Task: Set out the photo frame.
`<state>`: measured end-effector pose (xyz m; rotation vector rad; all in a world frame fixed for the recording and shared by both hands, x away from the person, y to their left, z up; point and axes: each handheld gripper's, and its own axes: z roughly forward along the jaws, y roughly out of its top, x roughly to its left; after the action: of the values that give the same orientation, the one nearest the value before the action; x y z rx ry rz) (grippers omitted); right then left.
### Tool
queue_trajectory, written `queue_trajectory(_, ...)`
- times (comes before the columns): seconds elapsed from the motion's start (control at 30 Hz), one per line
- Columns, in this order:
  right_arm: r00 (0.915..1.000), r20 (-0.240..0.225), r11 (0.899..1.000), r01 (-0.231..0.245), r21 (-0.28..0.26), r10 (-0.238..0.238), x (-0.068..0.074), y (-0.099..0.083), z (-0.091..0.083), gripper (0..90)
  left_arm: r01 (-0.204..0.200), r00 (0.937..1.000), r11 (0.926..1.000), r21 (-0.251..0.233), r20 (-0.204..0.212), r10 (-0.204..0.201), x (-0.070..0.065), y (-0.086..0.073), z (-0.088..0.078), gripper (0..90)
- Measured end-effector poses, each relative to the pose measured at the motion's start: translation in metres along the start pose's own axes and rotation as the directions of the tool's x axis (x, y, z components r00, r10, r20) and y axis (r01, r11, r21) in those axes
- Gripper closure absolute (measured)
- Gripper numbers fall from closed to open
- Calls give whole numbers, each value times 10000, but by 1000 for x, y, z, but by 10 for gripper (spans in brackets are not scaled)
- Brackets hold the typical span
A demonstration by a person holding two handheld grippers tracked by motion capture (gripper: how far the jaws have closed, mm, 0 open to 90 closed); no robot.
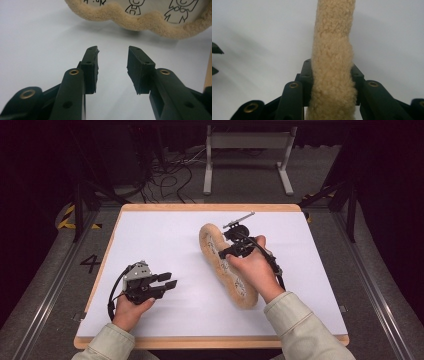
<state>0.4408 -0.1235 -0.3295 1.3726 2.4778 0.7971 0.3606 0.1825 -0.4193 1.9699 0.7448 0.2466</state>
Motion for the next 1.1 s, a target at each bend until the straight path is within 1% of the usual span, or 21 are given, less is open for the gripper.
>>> queue_trajectory(0.03, 10000, 0, 10000, 0, 0, 0, 0, 0, 0, 666, 0, 10000, 10000, 0, 0, 0, 0, 0, 0, 615)
queue_trajectory(0.1, 9975, -123, 9976, 694, -17, -694, 1, 4, -6, 665, 79, 9999, 10000, 7, -124, -79, 1, -2, -3, 615)
queue_trajectory(0.13, 9954, -217, 9957, 929, -26, -929, 2, 6, -10, 665, 43, 9999, 10000, 3, -129, -43, 1, -3, -4, 615)
queue_trajectory(0.2, 9899, -311, 9904, 1379, -81, -1381, 4, 9, -15, 665, 64, 9997, 10000, 32, -248, -63, 2, -5, -8, 615)
queue_trajectory(0.27, 9795, -448, 9805, 1955, -189, -1962, 5, 13, -19, 665, 243, 9994, 9997, -48, -265, -244, 2, -8, -11, 619)
queue_trajectory(0.37, 9689, -550, 9703, 2396, -326, -2411, 7, 17, -25, 664, 248, 9989, 9997, -20, -404, -248, 3, -11, -16, 627)
queue_trajectory(0.4, 9658, -592, 9674, 2507, -347, -2524, 7, 18, -27, 664, 322, 9987, 9995, -48, -404, -323, 3, -12, -16, 627)
queue_trajectory(0.47, 9639, -616, 9657, 2570, -375, -2590, 7, 19, -28, 664, 335, 9983, 9994, -43, -480, -337, 4, -13, -19, 627)
queue_trajectory(0.5, 9530, -752, 9559, 2916, -354, -2935, 5, 21, -29, 665, 332, 9982, 9994, -29, -497, -333, 4, -14, -20, 627)
queue_trajectory(0.53, 9449, -951, 9497, 3113, -349, -3132, 4, 23, -30, 665, 397, 9979, 9992, -51, -505, -399, 4, -15, -20, 627)
queue_trajectory(0.6, 9304, -1178, 9377, 3463, -280, -3471, 3, 26, -30, 665, 437, 9975, 9990, -34, -547, -438, 5, -16, -22, 627)
queue_trajectory(0.63, 9264, -1224, 9342, 3560, -225, -3560, 3, 27, -31, 665, 470, 9972, 9989, -54, -584, -473, 5, -17, -22, 628)
queue_trajectory(0.67, 9167, -1351, 9260, 3772, -179, -3760, 3, 29, -31, 665, 472, 9971, 9989, -37, -590, -473, 5, -17, -23, 628)
queue_trajectory(0.7, 9053, -1433, 9155, 4020, -151, -3999, 2, 30, -31, 665, 467, 9970, 9989, -69, -619, -470, 5, -18, -23, 627)
queue_trajectory(0.73, 8907, -1631, 9037, 4279, -143, -4243, 2, 33, -30, 665, 499, 9967, 9987, -57, -634, -501, 5, -18, -23, 625)
queue_trajectory(0.8, 8665, -1978, 8852, 4649, -148, -4583, -1, 36, -30, 665, 508, 9965, 9987, -55, -665, -510, 6, -18, -24, 625)
queue_trajectory(0.9, 8409, -2399, 8676, 4972, -116, -4851, -5, 38, -30, 665, 489, 9969, 9988, -32, -620, -490, 6, -18, -23, 629)
queue_trajectory(0.97, 8192, -2618, 8498, 5271, -66, -5102, -7, 40, -28, 665, 495, 9970, 9988, -3, -601, -494, 5, -17, -22, 630)
queue_trajectory(1.0, 8109, -2694, 8426, 5385, -38, -5194, -8, 40, -27, 665, 406, 9975, 9992, 16, -577, -404, 6, -17, -22, 629)
queue_trajectory(1.07, 7906, -2838, 8236, 5671, 51, -5426, -10, 41, -26, 665, 441, 9976, 9990, 34, -535, -438, 6, -16, -20, 629)
queue_trajectory(1.1, 7748, -2923, 8088, 5881, 75, -5606, -11, 42, -24, 665, 413, 9978, 9991, 53, -518, -409, 6, -16, -19, 629)
